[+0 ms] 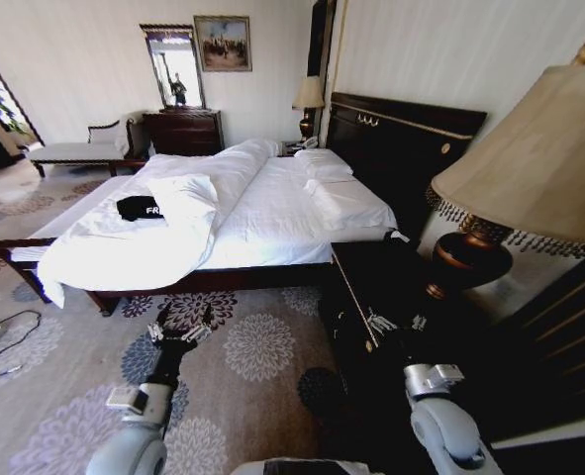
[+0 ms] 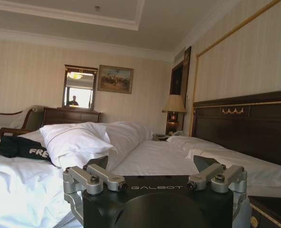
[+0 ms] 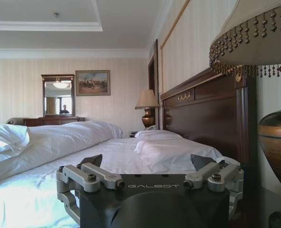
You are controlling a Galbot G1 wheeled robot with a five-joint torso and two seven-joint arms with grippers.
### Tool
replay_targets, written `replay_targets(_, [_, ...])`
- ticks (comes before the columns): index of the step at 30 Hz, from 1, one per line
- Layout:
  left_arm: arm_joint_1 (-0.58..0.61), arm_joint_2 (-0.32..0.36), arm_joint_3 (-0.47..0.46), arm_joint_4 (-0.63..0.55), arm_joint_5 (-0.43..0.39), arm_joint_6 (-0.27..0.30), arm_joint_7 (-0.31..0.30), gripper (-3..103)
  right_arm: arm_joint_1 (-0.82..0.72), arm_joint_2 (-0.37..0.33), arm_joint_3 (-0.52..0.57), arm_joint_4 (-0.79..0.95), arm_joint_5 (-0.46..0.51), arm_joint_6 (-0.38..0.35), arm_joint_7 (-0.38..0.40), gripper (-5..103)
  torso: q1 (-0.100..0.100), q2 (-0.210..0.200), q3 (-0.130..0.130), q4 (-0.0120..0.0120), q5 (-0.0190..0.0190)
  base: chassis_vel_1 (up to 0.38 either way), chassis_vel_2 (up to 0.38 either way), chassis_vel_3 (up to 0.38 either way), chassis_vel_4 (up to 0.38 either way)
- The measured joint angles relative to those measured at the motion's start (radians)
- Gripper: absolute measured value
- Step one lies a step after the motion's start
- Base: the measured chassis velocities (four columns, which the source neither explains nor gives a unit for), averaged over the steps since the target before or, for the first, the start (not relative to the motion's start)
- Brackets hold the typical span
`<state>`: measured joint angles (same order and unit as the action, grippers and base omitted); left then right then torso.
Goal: Fold the clothes on the bed.
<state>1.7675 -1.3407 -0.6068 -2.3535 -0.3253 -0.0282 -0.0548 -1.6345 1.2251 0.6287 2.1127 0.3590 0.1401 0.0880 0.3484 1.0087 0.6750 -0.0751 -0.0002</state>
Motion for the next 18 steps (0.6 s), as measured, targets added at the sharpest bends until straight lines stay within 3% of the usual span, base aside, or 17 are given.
replay_targets(13, [0.002, -0.005, -0.011, 0.040, 0.017, 0.011, -0.025, 100, -0.034, -0.029, 0.019, 0.030, -0.005, 0.013, -0.005, 100, 0.000, 0.000, 0.000, 0.0000, 0.0002, 0.000, 0.000, 0.000, 0.000])
replay_targets(18, [0.018, -0.012, 0.000, 0.027, 0.016, 0.013, -0.037, 100, -0.044, -0.035, 0.015, 0.027, 0.019, 0.063, -0.004, 100, 0.000, 0.000, 0.000, -0.0001, 0.0002, 0.000, 0.000, 0.000, 0.000])
